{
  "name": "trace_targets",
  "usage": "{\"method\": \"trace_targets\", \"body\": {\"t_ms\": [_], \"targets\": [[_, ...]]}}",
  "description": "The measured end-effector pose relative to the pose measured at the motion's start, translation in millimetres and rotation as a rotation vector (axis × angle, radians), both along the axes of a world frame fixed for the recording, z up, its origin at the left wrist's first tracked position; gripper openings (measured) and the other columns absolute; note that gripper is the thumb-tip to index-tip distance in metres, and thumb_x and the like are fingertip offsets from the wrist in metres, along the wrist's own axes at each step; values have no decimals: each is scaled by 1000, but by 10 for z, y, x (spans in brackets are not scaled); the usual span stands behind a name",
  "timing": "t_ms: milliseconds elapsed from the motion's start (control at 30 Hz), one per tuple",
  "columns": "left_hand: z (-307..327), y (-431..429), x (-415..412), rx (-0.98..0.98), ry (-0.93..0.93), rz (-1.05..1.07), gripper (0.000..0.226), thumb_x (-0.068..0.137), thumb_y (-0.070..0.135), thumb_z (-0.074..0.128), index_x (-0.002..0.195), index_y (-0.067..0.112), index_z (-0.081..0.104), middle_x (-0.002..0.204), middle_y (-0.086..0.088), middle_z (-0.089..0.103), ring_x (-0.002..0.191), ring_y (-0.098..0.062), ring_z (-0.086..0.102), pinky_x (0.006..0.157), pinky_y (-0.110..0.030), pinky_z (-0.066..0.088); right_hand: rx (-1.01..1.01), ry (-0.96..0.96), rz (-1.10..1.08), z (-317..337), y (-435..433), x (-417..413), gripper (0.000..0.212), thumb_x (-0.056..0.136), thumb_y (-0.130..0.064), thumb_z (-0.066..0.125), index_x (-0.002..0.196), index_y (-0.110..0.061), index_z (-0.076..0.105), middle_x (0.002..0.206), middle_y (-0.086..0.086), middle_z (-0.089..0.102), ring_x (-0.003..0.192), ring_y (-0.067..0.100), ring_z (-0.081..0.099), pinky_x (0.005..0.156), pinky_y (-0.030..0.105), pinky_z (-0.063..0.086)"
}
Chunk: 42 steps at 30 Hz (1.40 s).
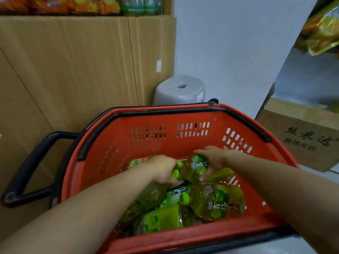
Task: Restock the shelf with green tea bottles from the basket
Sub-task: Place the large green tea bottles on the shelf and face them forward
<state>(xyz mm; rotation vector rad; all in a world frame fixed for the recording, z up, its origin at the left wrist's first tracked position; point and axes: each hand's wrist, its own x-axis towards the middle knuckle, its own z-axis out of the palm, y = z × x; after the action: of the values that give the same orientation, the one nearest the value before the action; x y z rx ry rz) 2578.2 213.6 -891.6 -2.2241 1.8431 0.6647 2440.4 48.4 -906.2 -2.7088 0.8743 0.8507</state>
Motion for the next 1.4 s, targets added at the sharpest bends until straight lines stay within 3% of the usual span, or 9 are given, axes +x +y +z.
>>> {"method": "trace_targets", "body": {"t_ms": [100,267,467,600,733,900,1100,1233,1400], "targets": [[-269,56,-37,125,-3,20,75,84,41,67,144,17,29,134,-12,54,117,-31,55,98,-42,47,-2,41,58,-3,-53,65,119,57,-71,72,150,-37,7,159,10,17,145,38,17,110,68,5],[-149,97,136,-22,16,74,54,89,42,60,133,19,40,120,-11,60,102,-28,58,81,-33,45,-30,-9,121,-41,-3,100,114,63,-68,70,151,-27,10,154,9,32,141,35,29,110,67,11],[222,509,453,-370,173,358,41,82,47,66,112,26,50,97,3,63,86,-18,60,75,-35,49,-214,79,228,-154,396,376,100,73,-47,73,151,-31,13,145,17,37,130,41,40,102,67,32],[575,873,544,-707,302,511,35,80,43,70,107,30,53,97,7,69,89,-14,64,82,-39,52,-244,62,241,-28,397,353,84,73,-44,75,143,-20,35,132,13,50,117,34,53,97,48,47],[1093,1179,567,-1028,470,597,22,81,33,73,98,31,59,88,6,72,84,-13,66,81,-39,54,-28,-266,66,592,355,252,94,67,-44,79,145,-19,31,135,8,53,119,26,54,98,36,48],[1833,1555,580,-1399,563,687,14,82,18,72,93,21,64,89,-4,69,80,-14,62,78,-38,53,134,-847,8,1605,702,454,65,59,-50,83,114,-28,56,90,-13,66,82,8,61,69,22,48],[2675,2394,670,-1715,420,662,22,81,21,73,102,20,65,96,-10,70,88,-19,66,84,-43,55,323,-1327,102,2727,1766,1133,100,36,-77,76,123,-30,57,115,-10,67,110,12,61,103,43,44],[3070,3018,744,-1825,302,603,22,84,19,70,105,20,64,97,-15,71,95,-28,68,87,-42,55,495,-1522,159,3185,2532,1702,111,37,-67,83,134,-24,49,118,-3,67,109,15,63,101,40,47],[3302,3749,979,-1897,189,626,21,82,24,72,102,26,67,94,-14,72,93,-34,68,86,-51,54,473,-1671,187,3595,3342,2361,103,46,-68,80,133,-20,52,126,3,64,116,18,58,103,39,45]]}}
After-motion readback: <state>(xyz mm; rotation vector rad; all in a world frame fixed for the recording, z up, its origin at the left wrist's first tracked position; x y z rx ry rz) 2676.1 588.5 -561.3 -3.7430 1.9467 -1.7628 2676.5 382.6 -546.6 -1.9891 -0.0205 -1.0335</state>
